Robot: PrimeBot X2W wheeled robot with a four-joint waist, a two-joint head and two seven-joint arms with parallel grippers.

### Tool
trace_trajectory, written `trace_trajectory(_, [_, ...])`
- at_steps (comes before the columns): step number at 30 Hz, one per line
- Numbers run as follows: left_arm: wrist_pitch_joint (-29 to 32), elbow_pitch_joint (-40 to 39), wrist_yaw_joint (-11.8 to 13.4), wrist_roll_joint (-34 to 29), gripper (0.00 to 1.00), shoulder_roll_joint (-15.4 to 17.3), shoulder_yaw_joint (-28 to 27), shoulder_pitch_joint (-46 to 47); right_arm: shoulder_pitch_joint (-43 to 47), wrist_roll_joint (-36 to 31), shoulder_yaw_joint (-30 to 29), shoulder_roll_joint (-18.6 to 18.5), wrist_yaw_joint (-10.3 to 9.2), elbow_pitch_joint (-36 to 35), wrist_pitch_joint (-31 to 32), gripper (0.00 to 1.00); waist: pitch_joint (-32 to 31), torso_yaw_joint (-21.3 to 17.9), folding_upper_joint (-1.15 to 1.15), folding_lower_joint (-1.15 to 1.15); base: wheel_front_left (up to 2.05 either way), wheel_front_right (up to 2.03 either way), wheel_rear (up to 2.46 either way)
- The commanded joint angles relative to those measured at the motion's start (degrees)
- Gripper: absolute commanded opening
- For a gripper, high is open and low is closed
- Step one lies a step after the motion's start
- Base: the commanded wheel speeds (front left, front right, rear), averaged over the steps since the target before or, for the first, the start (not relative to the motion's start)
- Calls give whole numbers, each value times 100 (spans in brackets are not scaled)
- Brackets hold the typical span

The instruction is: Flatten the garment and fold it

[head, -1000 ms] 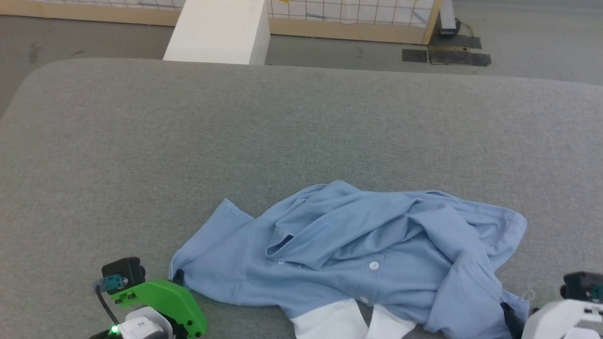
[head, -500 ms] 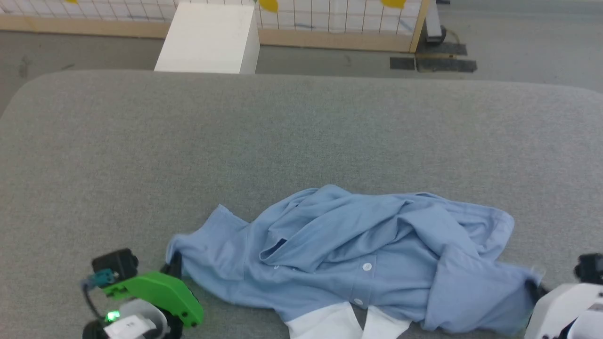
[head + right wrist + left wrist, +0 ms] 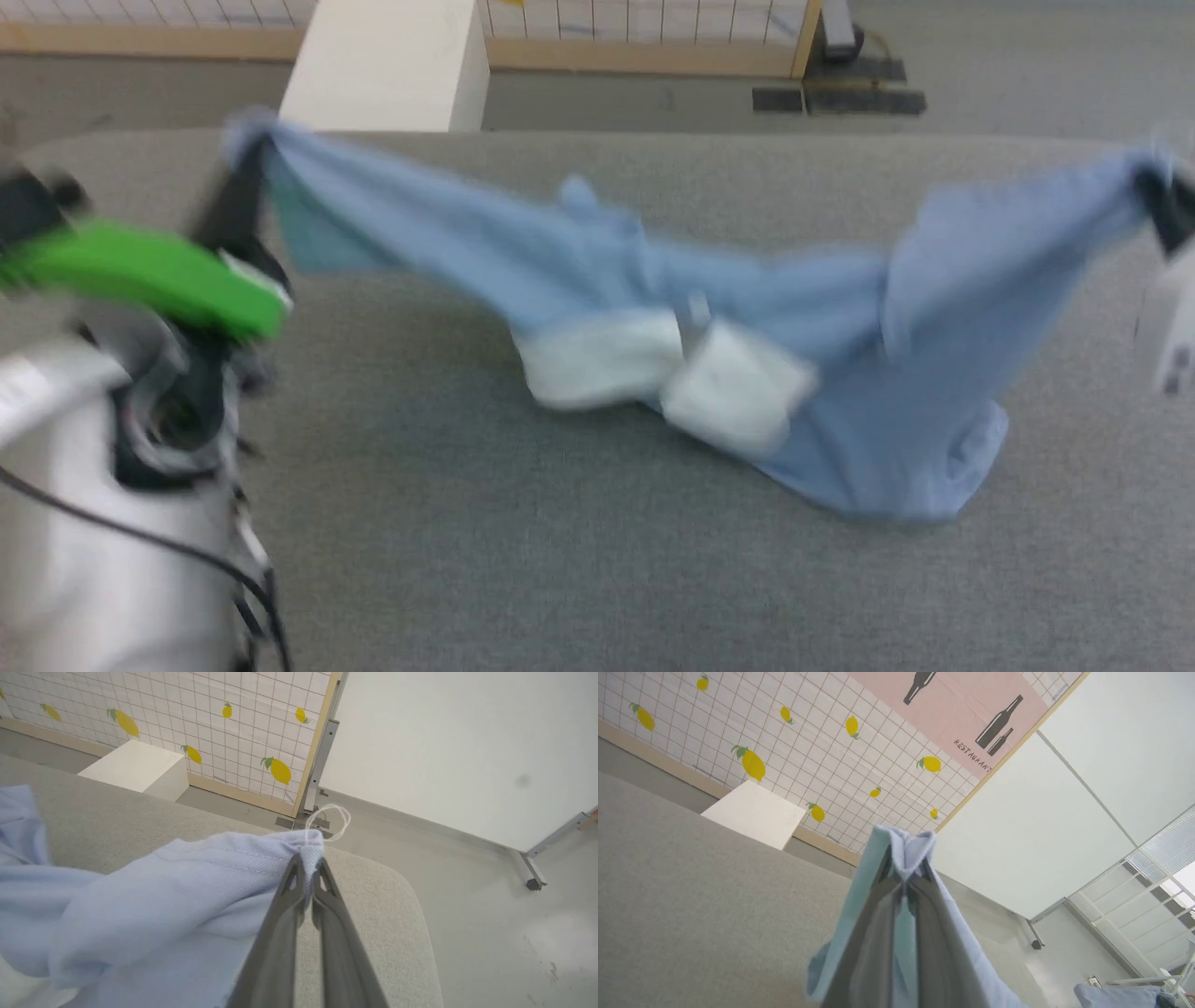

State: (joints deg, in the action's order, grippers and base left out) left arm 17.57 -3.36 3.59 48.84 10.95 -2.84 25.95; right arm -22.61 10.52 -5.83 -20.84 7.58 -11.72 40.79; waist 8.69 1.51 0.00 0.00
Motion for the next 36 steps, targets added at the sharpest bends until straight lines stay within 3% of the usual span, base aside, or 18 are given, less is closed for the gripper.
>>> trace_trajectory(1, [42,27,77,20,0,122,-86,359,-408,63,187,-108,-9,107,68,0,466,-88,0,0,0,0,0])
trace_trajectory(4, [103,230,270,49,0,244,-236,1244,-1516,79,706,-416,-9,497,107,0,905,-164,0,0,0,0,0])
trace_trajectory(9, [-24,518,574,-81,0,386,-366,2640,-3312,-130,1198,-588,-9,1234,-241,0,1620,-271,0,0,0,0,0])
trace_trajectory(14, [-481,951,731,-281,0,449,-451,4081,-4987,-706,1326,-507,-9,1960,-1078,0,2213,-306,0,0,0,0,0])
trace_trajectory(21, [-1394,1499,628,-417,0,471,-631,5477,-6599,-1517,951,-8,-9,2761,-2385,0,2522,-338,0,0,0,0,0])
trace_trajectory(28, [-1710,1966,349,-377,0,552,-694,5653,-6664,-1547,985,276,-9,3564,-2928,0,2466,-328,0,0,0,0,0])
trace_trajectory(36, [-1404,2423,-69,-568,0,827,-427,4008,-5007,-772,1216,399,-9,4261,-3298,0,1855,-152,0,0,0,0,0])
